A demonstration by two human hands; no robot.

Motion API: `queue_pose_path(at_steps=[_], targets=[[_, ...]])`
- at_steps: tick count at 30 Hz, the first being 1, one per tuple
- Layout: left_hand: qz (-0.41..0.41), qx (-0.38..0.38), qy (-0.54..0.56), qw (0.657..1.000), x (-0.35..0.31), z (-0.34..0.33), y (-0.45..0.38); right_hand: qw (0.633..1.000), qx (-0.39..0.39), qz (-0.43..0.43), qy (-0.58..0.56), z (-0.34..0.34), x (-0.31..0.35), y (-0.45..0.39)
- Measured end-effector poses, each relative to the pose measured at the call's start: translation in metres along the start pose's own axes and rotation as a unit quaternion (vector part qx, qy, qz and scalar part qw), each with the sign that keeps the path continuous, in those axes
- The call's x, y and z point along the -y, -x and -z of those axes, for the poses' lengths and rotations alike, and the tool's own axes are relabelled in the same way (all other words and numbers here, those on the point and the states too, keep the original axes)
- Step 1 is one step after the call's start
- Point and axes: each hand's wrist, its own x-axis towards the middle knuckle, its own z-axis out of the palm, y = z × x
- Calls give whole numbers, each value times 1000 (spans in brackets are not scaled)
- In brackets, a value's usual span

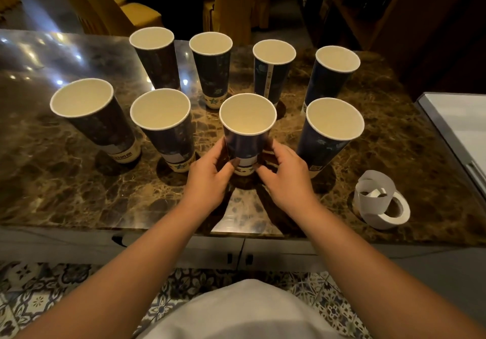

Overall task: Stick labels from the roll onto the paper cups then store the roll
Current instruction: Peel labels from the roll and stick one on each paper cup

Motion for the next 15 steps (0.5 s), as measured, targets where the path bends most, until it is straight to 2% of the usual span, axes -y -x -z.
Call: queue_pose_path(at_steps=[6, 8, 10, 13, 15], targets=[[15, 12, 16, 1000, -2, -2, 3, 999, 24, -19, 9, -5, -3, 3], [61, 6, 55, 997, 1, -4, 10, 999, 28, -33, 6, -5, -4, 9], [93, -7, 35, 995, 5, -5, 25, 999, 30, -34, 3, -2, -5, 20], [14, -6, -62, 998, 11, -8, 51, 998, 47, 1, 31, 9, -13, 43], [-58, 38, -117, 991, 12, -14, 62, 995, 63, 33, 66, 20, -22, 60]])
